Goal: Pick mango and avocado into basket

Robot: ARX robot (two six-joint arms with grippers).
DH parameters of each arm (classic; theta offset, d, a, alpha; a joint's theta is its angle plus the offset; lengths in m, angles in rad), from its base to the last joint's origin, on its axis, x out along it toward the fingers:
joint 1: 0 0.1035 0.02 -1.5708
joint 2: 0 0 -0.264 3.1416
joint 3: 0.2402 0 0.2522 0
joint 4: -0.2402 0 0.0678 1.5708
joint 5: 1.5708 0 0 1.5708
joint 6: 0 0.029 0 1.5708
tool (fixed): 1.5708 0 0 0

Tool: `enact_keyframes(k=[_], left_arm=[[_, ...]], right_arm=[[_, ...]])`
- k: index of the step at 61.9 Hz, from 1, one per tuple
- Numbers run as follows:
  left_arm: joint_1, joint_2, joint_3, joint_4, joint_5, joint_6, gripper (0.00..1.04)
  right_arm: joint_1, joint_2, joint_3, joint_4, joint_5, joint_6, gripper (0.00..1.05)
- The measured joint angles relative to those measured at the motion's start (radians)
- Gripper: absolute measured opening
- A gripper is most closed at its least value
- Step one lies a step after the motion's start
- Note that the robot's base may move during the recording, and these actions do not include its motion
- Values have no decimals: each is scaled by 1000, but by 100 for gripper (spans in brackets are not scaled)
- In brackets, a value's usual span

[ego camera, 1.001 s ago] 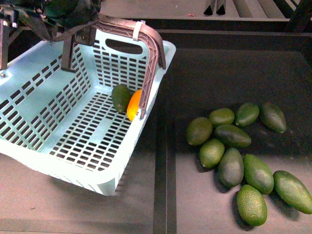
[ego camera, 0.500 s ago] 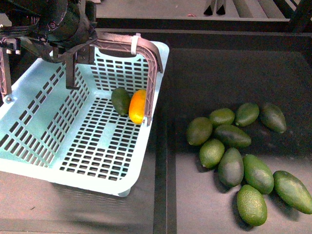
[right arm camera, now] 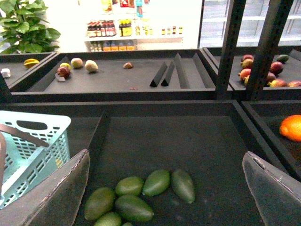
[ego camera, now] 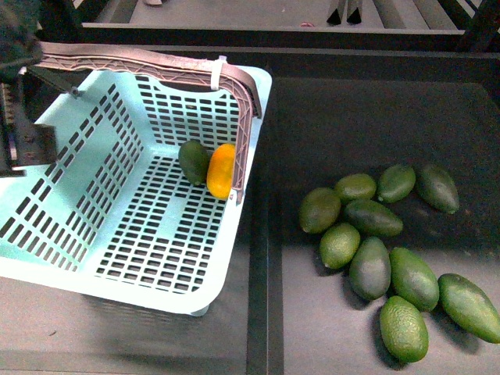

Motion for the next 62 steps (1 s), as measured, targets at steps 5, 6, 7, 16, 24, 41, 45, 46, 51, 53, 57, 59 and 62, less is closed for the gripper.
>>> enact_keyframes(k=[5, 6, 7, 16, 24, 41, 45, 46, 51, 53, 57, 59, 62], left_arm=[[2, -93, -27, -94, -26, 11, 96], [2, -110, -32, -112, -29, 11, 96], [1, -124, -37, -125, -31, 11, 96], [7, -151, -75, -42, 10, 108, 93], [65, -177, -426, 723, 273, 866, 68], [171, -431, -689, 1122, 376, 1799, 13], [191, -480, -731, 1108, 393, 1835, 2], [196, -482, -742, 1126, 397, 1840, 2], [216, -517, -792, 1145, 415, 1855, 2], [222, -534, -805, 1130, 423, 1858, 2], [237, -597, -829, 1089, 433, 1862, 2], [242, -623, -836, 1073, 438, 1863, 2], [251, -676, -849, 1038, 450, 1864, 2]], right_arm=[[0, 0, 0, 0, 0, 0, 96], [0, 0, 0, 0, 0, 0, 96], [0, 0, 0, 0, 0, 0, 96], [0, 0, 0, 0, 0, 0, 96], [0, 0, 0, 0, 2, 0, 96], [0, 0, 0, 0, 2, 0, 96], [0, 0, 0, 0, 2, 0, 96], [0, 0, 0, 0, 2, 0, 96], [0, 0, 0, 0, 2, 0, 96], [0, 0, 0, 0, 2, 0, 96], [0, 0, 0, 0, 2, 0, 96], [0, 0, 0, 0, 2, 0, 96], [0, 0, 0, 0, 2, 0, 96]])
